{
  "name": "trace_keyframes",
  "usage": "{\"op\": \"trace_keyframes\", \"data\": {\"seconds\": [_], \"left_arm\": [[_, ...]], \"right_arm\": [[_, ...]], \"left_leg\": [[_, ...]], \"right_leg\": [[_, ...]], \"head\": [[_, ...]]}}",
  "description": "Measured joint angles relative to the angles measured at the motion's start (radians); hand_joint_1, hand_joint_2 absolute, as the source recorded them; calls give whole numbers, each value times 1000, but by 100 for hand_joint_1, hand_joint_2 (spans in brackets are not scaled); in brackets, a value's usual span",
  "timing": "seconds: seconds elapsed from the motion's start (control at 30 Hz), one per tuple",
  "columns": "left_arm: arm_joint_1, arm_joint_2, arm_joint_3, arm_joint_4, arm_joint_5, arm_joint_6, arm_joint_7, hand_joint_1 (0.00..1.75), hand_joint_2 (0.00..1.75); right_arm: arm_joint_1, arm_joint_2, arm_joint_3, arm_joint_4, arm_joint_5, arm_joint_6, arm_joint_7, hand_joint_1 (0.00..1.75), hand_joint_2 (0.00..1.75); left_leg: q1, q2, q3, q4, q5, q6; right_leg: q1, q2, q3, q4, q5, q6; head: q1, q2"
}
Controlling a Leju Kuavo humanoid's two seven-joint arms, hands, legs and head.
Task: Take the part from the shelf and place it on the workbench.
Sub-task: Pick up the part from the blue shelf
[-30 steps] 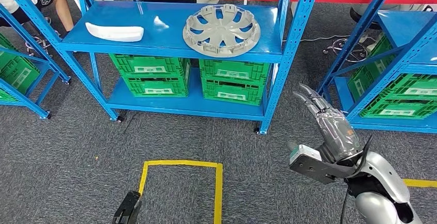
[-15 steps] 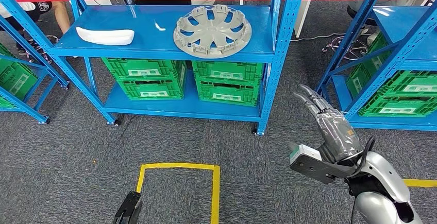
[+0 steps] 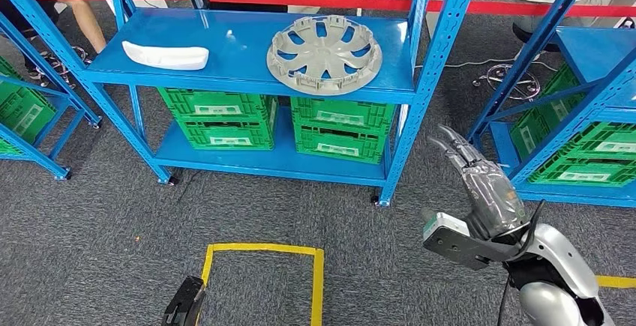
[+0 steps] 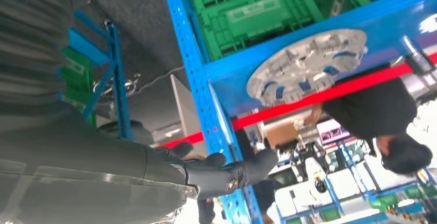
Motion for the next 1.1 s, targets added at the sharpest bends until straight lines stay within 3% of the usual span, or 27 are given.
{"op": "trace_keyframes", "data": {"seconds": [0.03, 0.07, 0.13, 0.17, 0.2, 0.27, 0.33, 0.4, 0.5, 0.53, 0.57, 0.6, 0.67, 0.73, 0.83, 0.9, 1.0, 1.03, 1.07, 1.1], "left_arm": [[1, -2, 0, 0, 0, 0, 0, 0, 0], [2, -3, 0, 0, -1, -1, 0, 0, 0], [2, -6, 0, 0, -1, -1, 0, 0, 0], [2, -7, 0, 0, -1, -1, 0, 0, 0], [1, -7, 0, 0, -2, -1, 0, 0, 0], [2, -5, 0, 0, -2, 0, 1, 0, 0], [2, -3, 0, 0, -2, 0, 1, 0, 0], [-1, -3, -1, 0, -2, 0, 0, 0, 0], [0, -2, -1, 0, -2, 0, 0, 0, 0], [1, -2, -1, 0, -2, 0, 0, 0, 0], [1, -2, -1, 0, -2, 0, 0, 0, 0], [1, -2, -1, 0, -2, 0, 0, 0, 0], [2, -1, -1, 0, -2, 0, 0, 0, 0], [3, 2, -1, 0, -2, -1, 0, 0, 0], [3, 4, 0, 0, -2, 0, 1, 0, 0], [2, 3, 0, 0, -3, -1, 1, 0, 0], [-1, 0, 0, 0, -6, -3, 1, 0, 0], [-1, -1, -1, 0, -8, -4, 1, 0, 0], [0, -2, -1, 0, -9, -6, 1, 0, 0], [0, -3, -1, 0, -10, -7, 1, 0, 0]], "right_arm": [[4, 0, 0, 0, 0, 0, 0, 0, 175], [6, 0, -1, 0, 0, 0, 0, 0, 175], [8, -1, -2, 0, 0, 0, 0, 0, 175], [9, -1, -2, 1, 0, 0, 0, 0, 175], [9, -2, -3, 1, 0, 1, 0, 0, 175], [12, -2, -3, 1, 0, 2, 1, 0, 175], [14, -2, -4, -1, 0, 1, 1, 0, 175], [13, -2, -4, -3, 0, 1, 0, 0, 175], [14, -1, -4, -4, 0, 2, 0, 0, 175], [15, -1, -4, -4, 0, 1, 0, 0, 175], [15, -1, -4, -4, 0, 2, 0, 0, 175], [14, -1, -3, -4, 0, 1, 0, 0, 175], [13, -1, -3, -5, 0, 1, -1, 0, 175], [13, -1, -3, -6, 0, 2, -1, 0, 175], [14, -1, -4, -9, 0, 2, -1, 0, 175], [12, -2, -5, -10, 0, 2, -1, 0, 175], [15, -4, -6, -10, 0, 2, -1, 0, 175], [18, -4, -6, -10, 0, 2, -1, 0, 175], [20, -4, -6, -10, 0, 2, -1, 0, 175], [22, -4, -6, -10, 1, 2, -1, 0, 175]], "left_leg": [[-1, -2, 4, 2, -6, -3], [-1, -4, 9, 5, -13, -7], [1, -6, 24, 14, -34, -17], [0, -6, 30, 21, -45, -24], [0, -6, 31, 27, -57, -30], [-2, -3, 31, 38, -71, -41], [0, -1, 23, 61, -75, -49], [6, -1, -28, 149, -82, -62], [22, -1, -160, 332, -146, -84], [27, -1, -190, 355, -158, -88], [30, -1, -204, 345, -150, -88], [31, -1, -200, 300, -117, -87], [29, -1, -166, 166, -10, -76], [21, 0, -141, 81, 53, -62], [14, 0, -107, 43, 56, -42], [14, -3, -72, 20, 54, -30], [7, -10, -47, 11, 34, -18], [4, -12, -39, 11, 26, -16], [1, -15, -29, 12, 16, -15], [-2, -17, -15, 12, 6, -15]], "right_leg": [[0, 0, -23, 21, 0, 7], [-1, 0, -26, 1, 19, 19], [-3, -1, 18, -126, 92, 36], [-3, -3, 38, -184, 115, 35], [0, -4, 52, -221, 128, 25], [5, -4, 55, -231, 124, -3], [0, 0, 68, -231, 124, -18], [-5, 2, 87, -233, 112, -27], [-6, 4, 113, -234, 87, -30], [-6, 6, 124, -234, 78, -29], [-6, 7, 137, -234, 68, -27], [-6, 8, 152, -234, 58, -25], [-5, 9, 180, -236, 37, -20], [-4, 11, 196, -248, 23, -11], [-2, 11, 214, -255, 32, 13], [-1, 7, 194, -197, 32, 14], [5, 6, 57, -7, -25, -9], [8, 6, 18, 29, -47, -14], [10, 6, -4, 29, -54, -14], [13, 6, -7, -5, -39, -8]], "head": [[0, 0], [0, 0], [0, 0], [0, 0], [0, 0], [-3, 0], [-5, 0], [-6, 0], [-7, 0], [-7, 0], [-7, 0], [-7, 0], [-7, 0], [-7, 0], [-7, 0], [-3, 0], [-1, 0], [-1, 0], [-1, 0], [-1, 0]]}}
